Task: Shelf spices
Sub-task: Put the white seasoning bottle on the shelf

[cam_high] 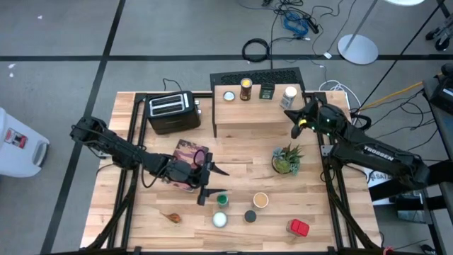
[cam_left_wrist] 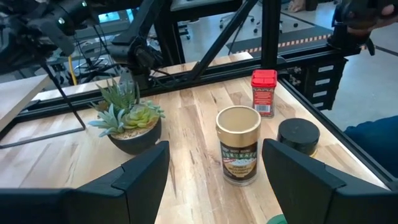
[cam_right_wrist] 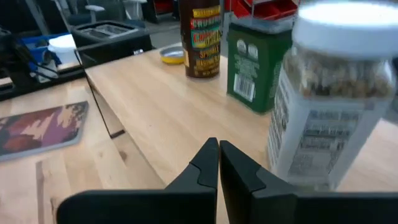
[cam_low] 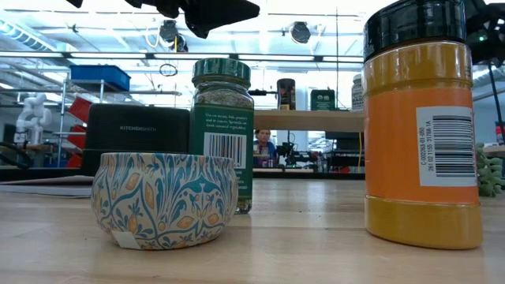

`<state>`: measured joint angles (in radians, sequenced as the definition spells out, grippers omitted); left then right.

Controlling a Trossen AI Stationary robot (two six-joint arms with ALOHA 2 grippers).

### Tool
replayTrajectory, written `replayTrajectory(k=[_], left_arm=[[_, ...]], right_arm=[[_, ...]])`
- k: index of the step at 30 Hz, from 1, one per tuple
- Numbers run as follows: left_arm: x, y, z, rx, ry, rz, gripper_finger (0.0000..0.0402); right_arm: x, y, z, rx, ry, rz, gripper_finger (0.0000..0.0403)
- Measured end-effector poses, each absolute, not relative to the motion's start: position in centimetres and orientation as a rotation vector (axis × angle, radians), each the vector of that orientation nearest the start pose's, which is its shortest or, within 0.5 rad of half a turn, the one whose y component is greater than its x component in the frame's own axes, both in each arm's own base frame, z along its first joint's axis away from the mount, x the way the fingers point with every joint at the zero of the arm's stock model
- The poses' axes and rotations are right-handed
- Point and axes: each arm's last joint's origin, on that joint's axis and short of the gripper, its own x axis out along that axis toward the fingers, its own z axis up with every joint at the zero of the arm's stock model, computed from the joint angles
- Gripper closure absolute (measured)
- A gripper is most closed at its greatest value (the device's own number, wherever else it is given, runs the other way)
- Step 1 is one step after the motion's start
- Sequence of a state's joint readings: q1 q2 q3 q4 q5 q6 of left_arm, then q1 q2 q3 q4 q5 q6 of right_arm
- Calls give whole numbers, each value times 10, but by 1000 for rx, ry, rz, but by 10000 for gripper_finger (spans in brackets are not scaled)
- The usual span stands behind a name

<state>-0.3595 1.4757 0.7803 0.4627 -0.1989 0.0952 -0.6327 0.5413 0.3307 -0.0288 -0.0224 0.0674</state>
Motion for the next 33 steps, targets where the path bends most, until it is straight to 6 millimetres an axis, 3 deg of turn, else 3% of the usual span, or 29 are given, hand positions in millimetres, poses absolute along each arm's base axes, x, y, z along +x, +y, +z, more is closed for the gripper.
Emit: replayTrajectory(k=[7, 15, 33], left_arm=[[297, -106, 233, 158, 216, -172, 134], [297, -106, 233, 158, 216, -172, 134], [297, -106, 233, 155, 218, -171, 134]], right_arm=[[122, -91, 234, 132, 282, -655, 403], [134, -102, 229, 145, 404, -713, 403], [133, -114, 224, 99, 487, -865, 403]])
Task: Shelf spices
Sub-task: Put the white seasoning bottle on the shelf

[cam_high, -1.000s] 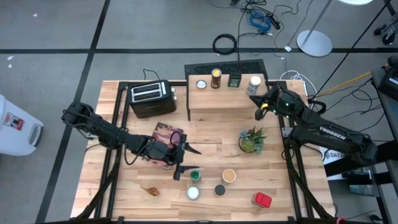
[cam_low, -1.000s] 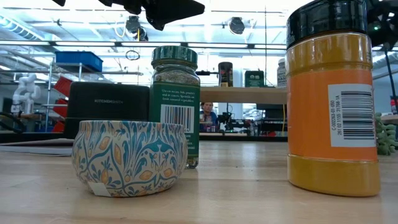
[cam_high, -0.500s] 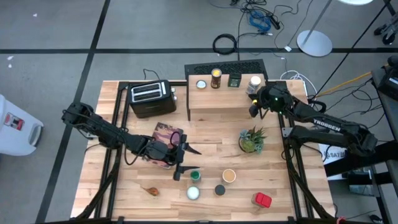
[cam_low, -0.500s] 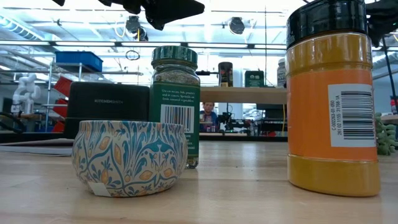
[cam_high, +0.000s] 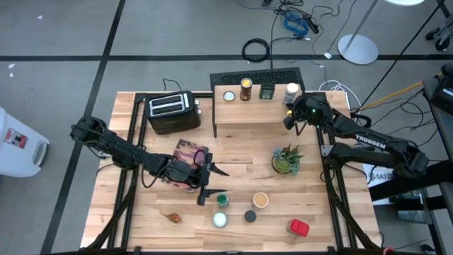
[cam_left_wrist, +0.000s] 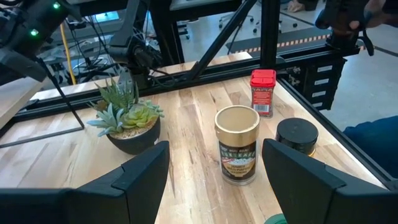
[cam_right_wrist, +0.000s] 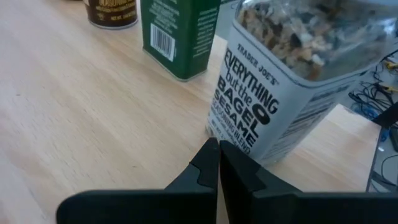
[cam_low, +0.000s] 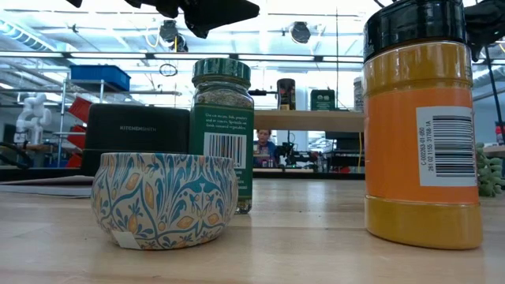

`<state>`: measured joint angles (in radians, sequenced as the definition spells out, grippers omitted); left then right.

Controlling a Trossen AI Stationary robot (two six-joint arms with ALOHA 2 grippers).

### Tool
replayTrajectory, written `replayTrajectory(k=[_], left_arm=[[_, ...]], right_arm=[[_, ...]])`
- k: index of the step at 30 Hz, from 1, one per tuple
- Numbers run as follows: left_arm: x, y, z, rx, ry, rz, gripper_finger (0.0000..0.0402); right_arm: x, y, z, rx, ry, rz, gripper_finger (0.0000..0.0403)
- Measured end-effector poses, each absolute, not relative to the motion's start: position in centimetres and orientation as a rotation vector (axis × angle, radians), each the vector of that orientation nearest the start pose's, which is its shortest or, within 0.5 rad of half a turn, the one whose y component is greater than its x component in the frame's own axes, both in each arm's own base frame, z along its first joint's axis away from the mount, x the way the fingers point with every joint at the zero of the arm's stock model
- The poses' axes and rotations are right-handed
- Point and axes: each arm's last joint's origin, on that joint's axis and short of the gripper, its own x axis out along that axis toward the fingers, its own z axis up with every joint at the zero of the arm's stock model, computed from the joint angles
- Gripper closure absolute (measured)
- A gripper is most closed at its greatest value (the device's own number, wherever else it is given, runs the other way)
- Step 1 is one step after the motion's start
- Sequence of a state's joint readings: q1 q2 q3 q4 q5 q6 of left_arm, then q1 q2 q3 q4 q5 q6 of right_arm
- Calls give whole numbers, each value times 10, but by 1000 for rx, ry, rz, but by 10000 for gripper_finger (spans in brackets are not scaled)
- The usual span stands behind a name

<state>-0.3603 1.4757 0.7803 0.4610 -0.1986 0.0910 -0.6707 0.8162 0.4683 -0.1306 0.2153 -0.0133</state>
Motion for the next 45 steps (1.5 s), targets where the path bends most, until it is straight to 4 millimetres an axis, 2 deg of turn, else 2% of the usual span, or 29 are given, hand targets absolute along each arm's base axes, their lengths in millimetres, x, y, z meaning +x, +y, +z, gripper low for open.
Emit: replayTrajectory(k=[10, 17, 32, 45], left_arm=[[297, -106, 233, 149, 218, -171, 134], [296, -108, 233, 146, 218, -176, 134], [296, -108, 233, 150, 218, -179, 134], [296, -108, 233, 150, 218, -179, 134]], right_arm=[[131, -122, 227, 94, 455, -905, 403], [133, -126, 221, 116, 488, -915, 403], [136, -128, 226, 113, 408, -923, 403], [135, -130, 227, 114, 406, -937, 403]])
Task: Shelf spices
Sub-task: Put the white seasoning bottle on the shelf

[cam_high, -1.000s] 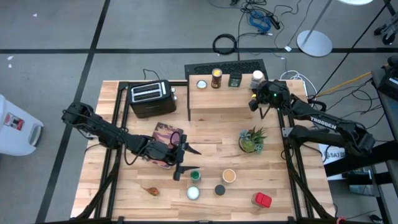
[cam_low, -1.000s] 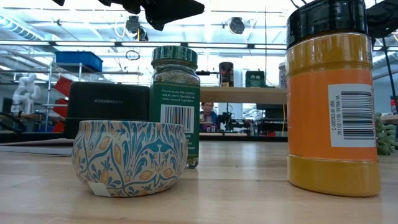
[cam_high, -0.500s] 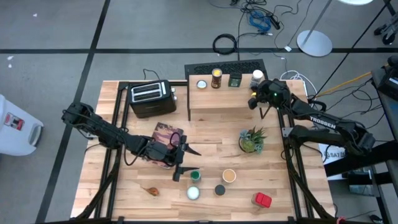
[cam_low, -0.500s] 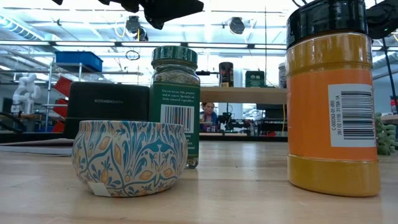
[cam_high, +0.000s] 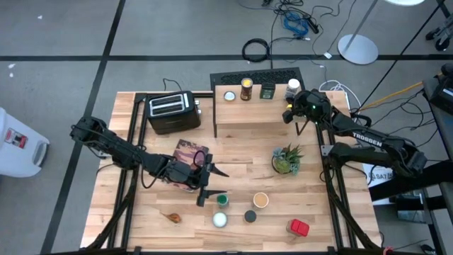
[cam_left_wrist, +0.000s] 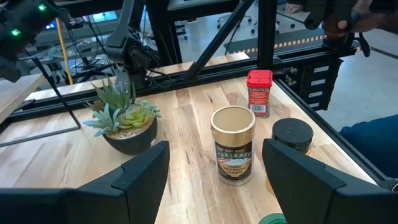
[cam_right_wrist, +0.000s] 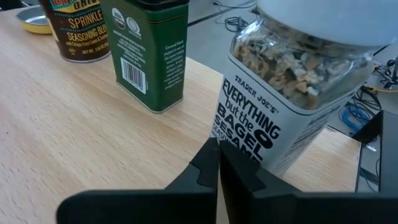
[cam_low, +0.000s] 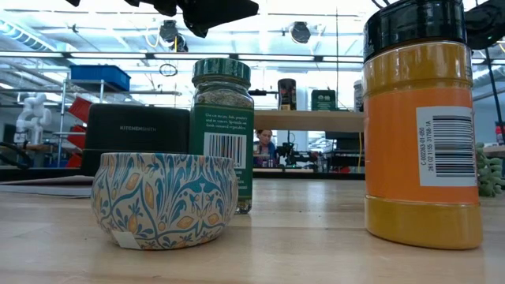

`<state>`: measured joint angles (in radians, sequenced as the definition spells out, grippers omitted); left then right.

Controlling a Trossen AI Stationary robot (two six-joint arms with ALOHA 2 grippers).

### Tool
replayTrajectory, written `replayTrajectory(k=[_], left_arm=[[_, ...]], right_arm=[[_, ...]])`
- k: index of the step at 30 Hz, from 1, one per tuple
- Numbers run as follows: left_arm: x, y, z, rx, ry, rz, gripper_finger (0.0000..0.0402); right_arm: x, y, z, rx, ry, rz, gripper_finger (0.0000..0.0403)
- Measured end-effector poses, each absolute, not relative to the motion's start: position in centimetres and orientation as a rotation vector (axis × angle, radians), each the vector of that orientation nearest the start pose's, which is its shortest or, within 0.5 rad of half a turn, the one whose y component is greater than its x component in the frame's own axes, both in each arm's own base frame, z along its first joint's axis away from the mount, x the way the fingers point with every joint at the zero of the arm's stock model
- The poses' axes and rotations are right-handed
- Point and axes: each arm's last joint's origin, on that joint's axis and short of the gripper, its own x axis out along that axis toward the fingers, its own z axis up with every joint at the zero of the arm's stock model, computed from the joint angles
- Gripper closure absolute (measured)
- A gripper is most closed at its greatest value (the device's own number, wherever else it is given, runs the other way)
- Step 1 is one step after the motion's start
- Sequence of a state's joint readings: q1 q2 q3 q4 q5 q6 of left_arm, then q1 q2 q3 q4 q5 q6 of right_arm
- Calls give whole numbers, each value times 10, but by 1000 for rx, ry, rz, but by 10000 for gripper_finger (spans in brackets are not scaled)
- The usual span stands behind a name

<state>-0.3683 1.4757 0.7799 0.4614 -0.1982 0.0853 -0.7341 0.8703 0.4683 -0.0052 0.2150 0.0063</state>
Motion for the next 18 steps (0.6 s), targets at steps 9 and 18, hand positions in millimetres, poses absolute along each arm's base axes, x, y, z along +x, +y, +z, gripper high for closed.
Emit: replayTrajectory(k=[9, 18], left_arm=[[296, -108, 233, 150, 218, -179, 134], [296, -108, 233, 151, 219, -179, 134]], right_arm=[[135, -129, 237, 111, 448, -923, 403], [136, -129, 258, 84, 501, -913, 403]])
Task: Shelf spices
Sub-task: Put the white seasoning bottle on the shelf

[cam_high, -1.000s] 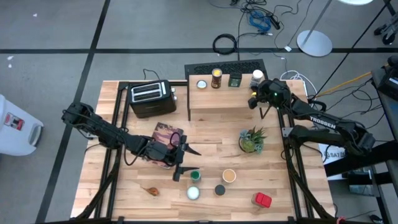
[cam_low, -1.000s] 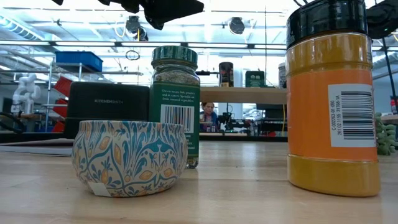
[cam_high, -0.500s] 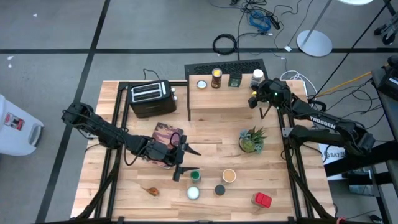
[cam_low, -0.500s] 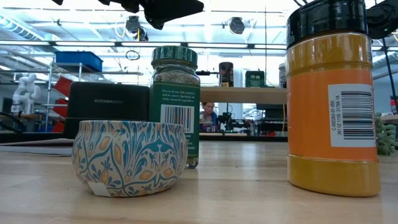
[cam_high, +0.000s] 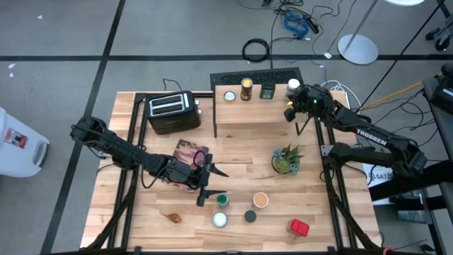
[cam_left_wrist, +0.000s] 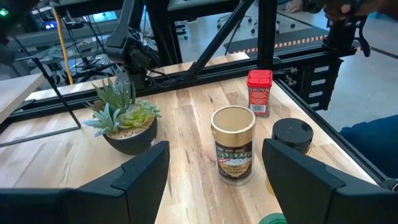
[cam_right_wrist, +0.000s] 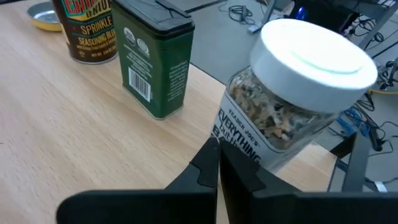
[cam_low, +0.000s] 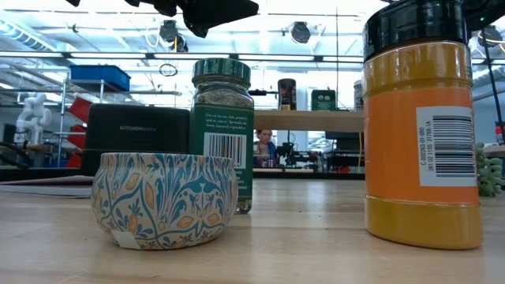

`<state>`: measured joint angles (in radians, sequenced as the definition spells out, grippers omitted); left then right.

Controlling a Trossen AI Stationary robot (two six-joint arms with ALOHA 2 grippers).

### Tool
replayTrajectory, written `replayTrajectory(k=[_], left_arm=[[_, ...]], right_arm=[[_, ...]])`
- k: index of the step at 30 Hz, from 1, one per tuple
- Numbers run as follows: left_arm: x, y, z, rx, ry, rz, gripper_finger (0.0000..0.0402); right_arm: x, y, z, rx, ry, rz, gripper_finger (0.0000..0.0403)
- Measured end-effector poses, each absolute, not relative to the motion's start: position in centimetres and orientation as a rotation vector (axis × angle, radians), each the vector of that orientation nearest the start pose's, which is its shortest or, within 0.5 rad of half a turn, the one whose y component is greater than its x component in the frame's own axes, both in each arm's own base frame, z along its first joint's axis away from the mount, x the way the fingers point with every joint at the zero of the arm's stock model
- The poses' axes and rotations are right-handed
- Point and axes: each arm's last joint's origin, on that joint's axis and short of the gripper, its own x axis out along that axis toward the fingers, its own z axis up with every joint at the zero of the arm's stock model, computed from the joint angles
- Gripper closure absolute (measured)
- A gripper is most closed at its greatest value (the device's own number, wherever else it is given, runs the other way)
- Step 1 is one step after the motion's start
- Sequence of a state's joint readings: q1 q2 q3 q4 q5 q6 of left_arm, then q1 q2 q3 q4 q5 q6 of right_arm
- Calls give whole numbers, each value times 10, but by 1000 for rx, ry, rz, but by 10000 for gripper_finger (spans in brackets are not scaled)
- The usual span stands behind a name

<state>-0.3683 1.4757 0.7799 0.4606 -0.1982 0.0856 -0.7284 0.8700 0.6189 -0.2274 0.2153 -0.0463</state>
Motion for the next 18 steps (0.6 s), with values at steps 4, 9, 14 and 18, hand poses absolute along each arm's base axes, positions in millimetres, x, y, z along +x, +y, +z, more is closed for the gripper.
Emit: replayTrajectory(k=[4, 9, 14, 18], left_arm=[[296, -108, 232, 154, 228, -180, 134], [296, -108, 232, 154, 228, -180, 134], [296, -108, 232, 153, 228, -180, 134], [296, -108, 232, 153, 228, -180, 134]], right_arm=[[135, -129, 260, 79, 518, -928, 403], [133, -130, 259, 72, 537, -937, 403], [132, -131, 260, 46, 551, -979, 403], [132, -131, 260, 35, 547, -985, 403]])
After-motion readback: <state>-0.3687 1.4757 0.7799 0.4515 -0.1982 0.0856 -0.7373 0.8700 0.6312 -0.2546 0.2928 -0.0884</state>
